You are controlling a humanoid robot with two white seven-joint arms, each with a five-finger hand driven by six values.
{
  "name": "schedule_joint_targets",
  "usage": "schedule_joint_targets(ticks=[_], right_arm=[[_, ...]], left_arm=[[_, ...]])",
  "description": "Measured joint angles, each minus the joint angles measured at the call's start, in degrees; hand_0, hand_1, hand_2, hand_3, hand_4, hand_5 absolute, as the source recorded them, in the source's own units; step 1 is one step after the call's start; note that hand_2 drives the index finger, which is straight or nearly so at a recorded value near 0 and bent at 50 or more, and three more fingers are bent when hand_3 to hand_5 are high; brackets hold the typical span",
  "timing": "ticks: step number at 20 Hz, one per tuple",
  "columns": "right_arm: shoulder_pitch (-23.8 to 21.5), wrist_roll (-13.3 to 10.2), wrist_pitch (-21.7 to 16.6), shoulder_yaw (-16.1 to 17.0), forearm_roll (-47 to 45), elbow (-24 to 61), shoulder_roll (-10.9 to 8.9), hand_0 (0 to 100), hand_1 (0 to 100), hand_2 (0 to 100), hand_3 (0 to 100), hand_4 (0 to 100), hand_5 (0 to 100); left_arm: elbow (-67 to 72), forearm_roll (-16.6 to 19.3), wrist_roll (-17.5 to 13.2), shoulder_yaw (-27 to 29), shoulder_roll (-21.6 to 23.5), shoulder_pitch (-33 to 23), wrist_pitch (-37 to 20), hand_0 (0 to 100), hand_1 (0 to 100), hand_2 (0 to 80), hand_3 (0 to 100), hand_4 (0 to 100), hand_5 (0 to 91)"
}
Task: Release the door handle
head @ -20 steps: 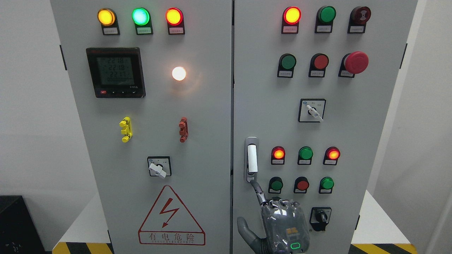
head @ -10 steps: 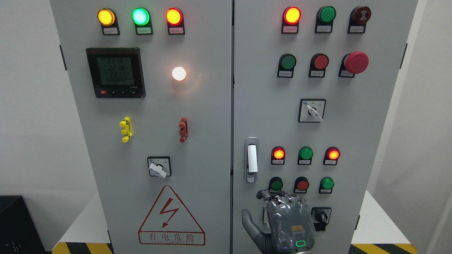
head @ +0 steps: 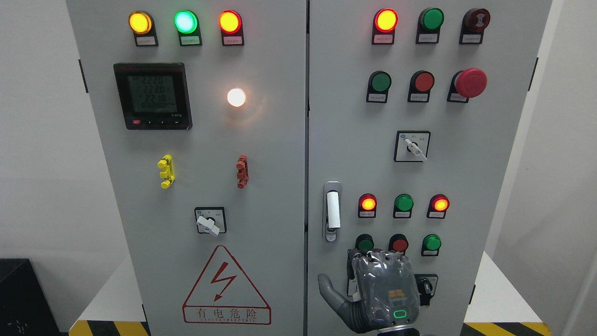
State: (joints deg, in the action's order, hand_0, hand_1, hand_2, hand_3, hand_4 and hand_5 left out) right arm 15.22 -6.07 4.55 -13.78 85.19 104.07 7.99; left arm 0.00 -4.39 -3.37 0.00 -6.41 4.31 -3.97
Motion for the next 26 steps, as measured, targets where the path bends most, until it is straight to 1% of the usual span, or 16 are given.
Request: schedule_joint_targets(ticks=[3,8,12,15,17,20,26], right_arm=[[0.7,0.3,0.3,0.0,0.0,0.1,0.00,19,30,91,100,99,91],[2.5,1.2,1.9,0.1,-0.1,0.2,0.00,13,31,92,100,99,91],[3.5,1.9,2.1,0.0,-0.2,0.2,0.01,11,27,92,100,99,91],[4.2,2.0,2.1,0.0,-0.5,0.1,0.03,9,27,92,100,99,91],[4.7,2.4,2.2,0.0,-0.7,0.1,0.04,9,27,92,100,99,91],[5.6,3.6,2.2,0.0,-0.8,0.0,0.05,9,28,92,100,99,91],[7.3,4.1,2.6,-0.1,-1.0,-0.5,0.07,8,29,92,100,100,91]], left_arm=[[0.0,0.0,0.0,0.0,0.0,0.0,0.0,0,0,2.3,9,1,0.0],[0.0,0.0,0.0,0.0,0.0,0.0,0.0,0,0,2.3,9,1,0.0],[0.0,0.0,0.0,0.0,0.0,0.0,0.0,0,0,2.3,9,1,0.0],[0.0,0.0,0.0,0.0,0.0,0.0,0.0,0,0,2.3,9,1,0.0],[0.0,0.0,0.0,0.0,0.0,0.0,0.0,0,0,2.3,9,1,0.0],[0.0,0.0,0.0,0.0,0.0,0.0,0.0,0,0,2.2,8,1,0.0],[0.0,0.0,0.0,0.0,0.0,0.0,0.0,0,0,2.3,9,1,0.0]])
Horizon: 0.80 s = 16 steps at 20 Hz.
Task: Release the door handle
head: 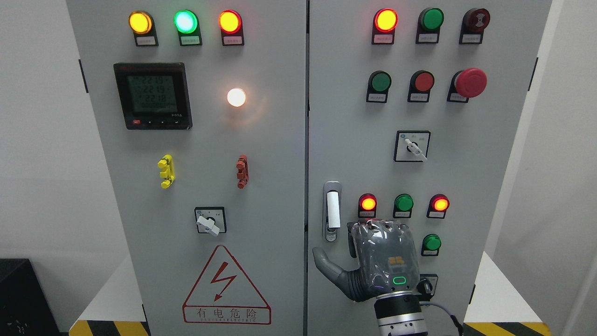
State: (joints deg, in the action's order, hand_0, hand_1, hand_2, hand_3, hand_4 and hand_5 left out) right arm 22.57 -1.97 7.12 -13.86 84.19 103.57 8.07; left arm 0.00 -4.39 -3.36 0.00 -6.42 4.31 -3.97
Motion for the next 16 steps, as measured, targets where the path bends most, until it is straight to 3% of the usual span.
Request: schedule_joint_targets(ticks=[16], right_arm=[[4.3,0.0,0.9,0.2,-0.1,-2.9,0.02,10,30,92,100,100,92]], left_arm=[[0.0,0.0,0.0,0.0,0.0,0.0,0.0,0,0,2.2,9,1,0.0]])
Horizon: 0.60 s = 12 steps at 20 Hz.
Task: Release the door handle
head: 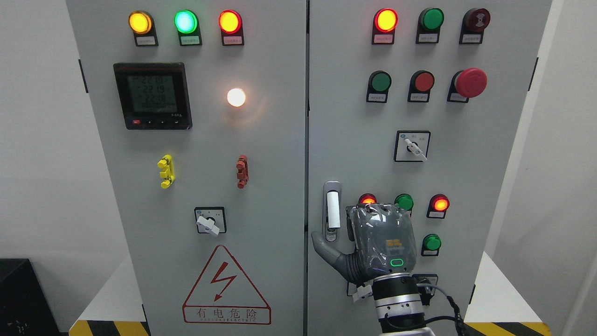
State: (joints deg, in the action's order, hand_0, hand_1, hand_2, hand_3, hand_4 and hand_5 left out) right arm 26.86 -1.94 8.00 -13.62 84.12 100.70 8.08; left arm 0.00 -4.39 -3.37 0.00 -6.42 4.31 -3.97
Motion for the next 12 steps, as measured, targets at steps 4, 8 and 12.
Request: schedule_joint_targets(ticks=[4,8,12], right_arm=[[0.6,0.1,0.3,0.1,0.0,-0.5,0.00,12,29,92,100,100,92],[0.9,0.2,0.6,0.1,0.0,-0.8,0.01,15,31,92,100,100,92],[0.9,-0.2,1.1,0.2,0.0,-1.0,0.02,18,31,92,100,100,92]], left_arm=[[0.0,0.0,0.0,0.0,0.0,0.0,0.0,0,0,2.4,9,1,0.0],[0.0,0.0,0.0,0.0,0.0,0.0,0.0,0,0,2.3,9,1,0.0],[0.0,0.0,0.0,0.0,0.0,0.0,0.0,0,0,2.3,9,1,0.0]])
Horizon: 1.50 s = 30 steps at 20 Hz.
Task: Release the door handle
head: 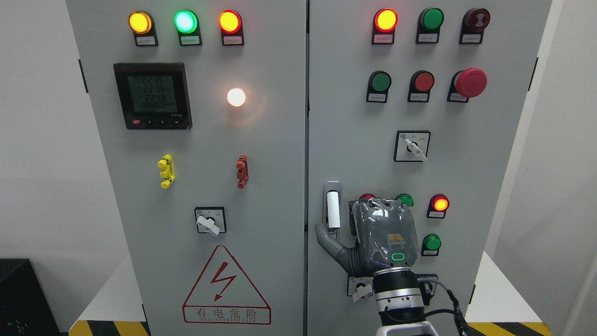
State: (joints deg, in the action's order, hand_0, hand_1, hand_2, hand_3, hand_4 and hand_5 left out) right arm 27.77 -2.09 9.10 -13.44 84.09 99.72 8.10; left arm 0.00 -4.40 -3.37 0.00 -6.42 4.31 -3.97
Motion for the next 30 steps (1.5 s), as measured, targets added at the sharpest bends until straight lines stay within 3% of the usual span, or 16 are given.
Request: schedule_joint_targets(ticks=[12,30], right_arm=[[-0.8,-0.4,0.3,0.1,0.0,-0.2,0.03,26,32,92,100,100,92],[-1.6,-0.5,0.3,0.2,-0.4,0.3,0.02,31,27,92,100,100,92]], left_arm=[[0.0,0.0,0.0,0.0,0.0,0.0,0.0,0,0,2.2,9,1,0.0],[0.0,0.0,0.0,0.0,0.0,0.0,0.0,0,0,2.2,9,1,0.0]])
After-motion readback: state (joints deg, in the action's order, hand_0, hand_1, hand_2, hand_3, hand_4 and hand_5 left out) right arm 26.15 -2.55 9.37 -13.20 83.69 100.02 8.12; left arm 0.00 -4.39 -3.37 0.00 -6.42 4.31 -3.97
